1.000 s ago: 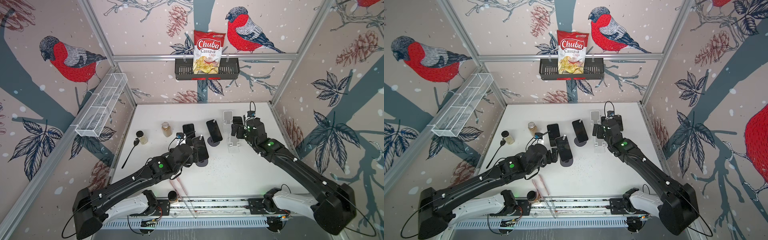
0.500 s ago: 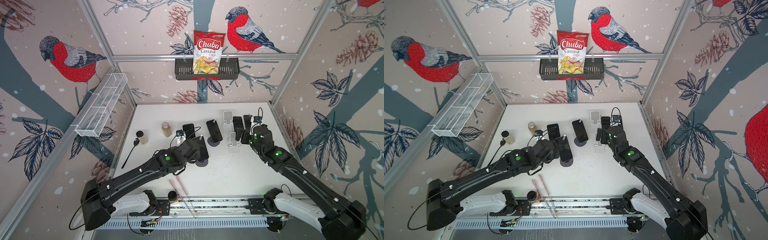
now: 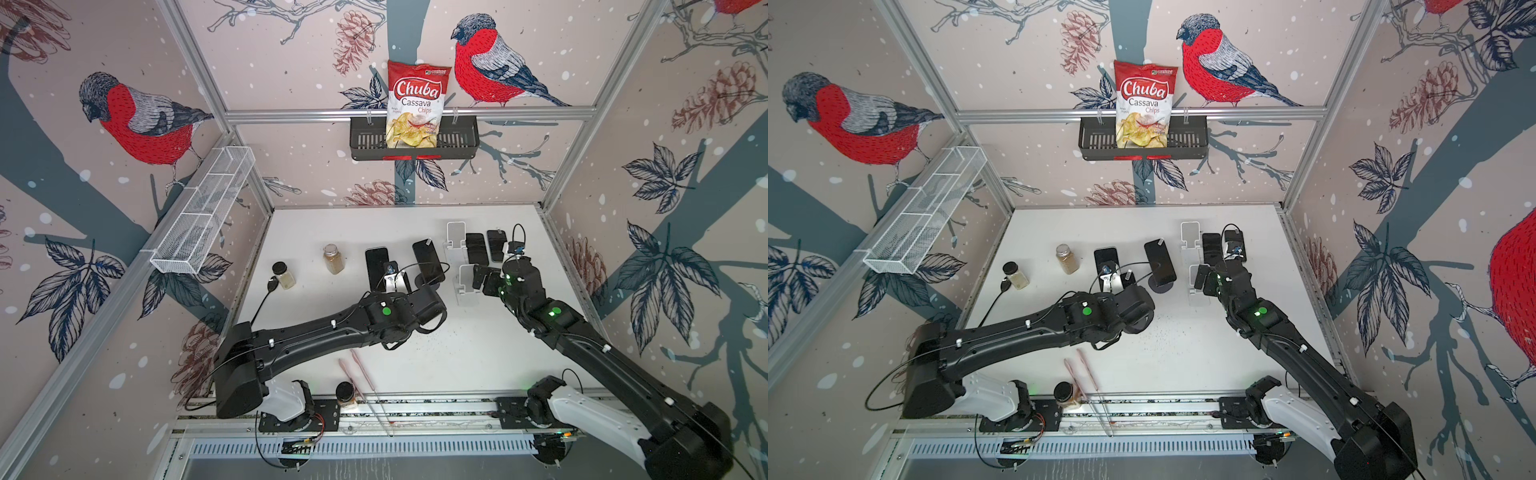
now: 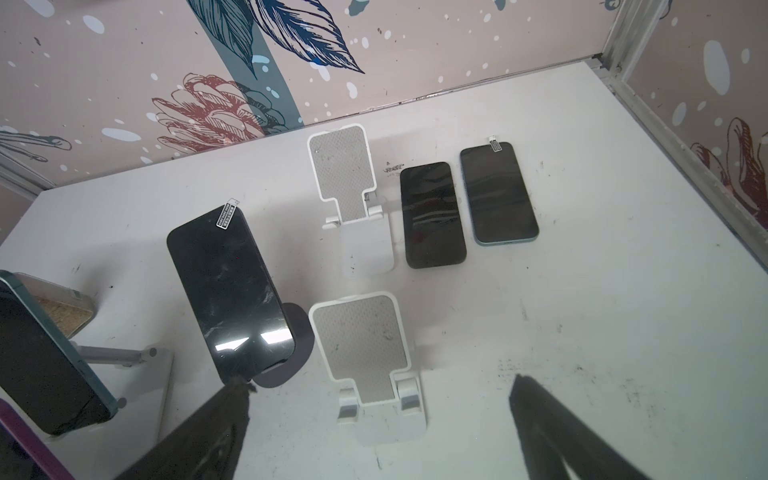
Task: Remove the phone from the phone stand
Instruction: 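Extend the left gripper toward the purple-edged phone while the right gripper hovers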
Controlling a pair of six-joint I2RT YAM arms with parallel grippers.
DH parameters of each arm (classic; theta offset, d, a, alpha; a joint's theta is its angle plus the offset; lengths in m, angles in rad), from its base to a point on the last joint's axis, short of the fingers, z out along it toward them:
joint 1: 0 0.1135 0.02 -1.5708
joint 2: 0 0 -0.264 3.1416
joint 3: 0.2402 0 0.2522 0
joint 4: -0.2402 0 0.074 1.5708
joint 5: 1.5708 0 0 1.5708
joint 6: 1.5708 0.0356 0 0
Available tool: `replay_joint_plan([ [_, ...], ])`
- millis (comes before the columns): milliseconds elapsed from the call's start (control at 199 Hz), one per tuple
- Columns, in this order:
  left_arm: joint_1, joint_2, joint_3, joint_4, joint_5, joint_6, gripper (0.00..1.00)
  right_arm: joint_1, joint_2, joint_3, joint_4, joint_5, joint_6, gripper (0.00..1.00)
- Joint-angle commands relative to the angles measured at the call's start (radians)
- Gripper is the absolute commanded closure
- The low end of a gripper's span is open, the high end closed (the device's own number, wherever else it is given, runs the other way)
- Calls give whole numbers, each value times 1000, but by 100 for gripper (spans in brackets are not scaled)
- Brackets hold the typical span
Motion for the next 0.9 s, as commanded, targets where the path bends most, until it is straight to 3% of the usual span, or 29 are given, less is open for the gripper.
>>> replay_joint_plan([
  [0,-13,28,22,-31,-63,-99,3,0,-11,-10,27,23,14,1],
  [381,-20,163,98,-67,-119,-234,3,-2,-50,-71,56,-55,-5,1],
  [526,-20,219,160,-170,-138,-306,4,-2,-65,-78,63,-82,-8,1],
  [892,2,260,203,-278,-101,-284,3,-3,-105,-96,83,-114,-9,1],
])
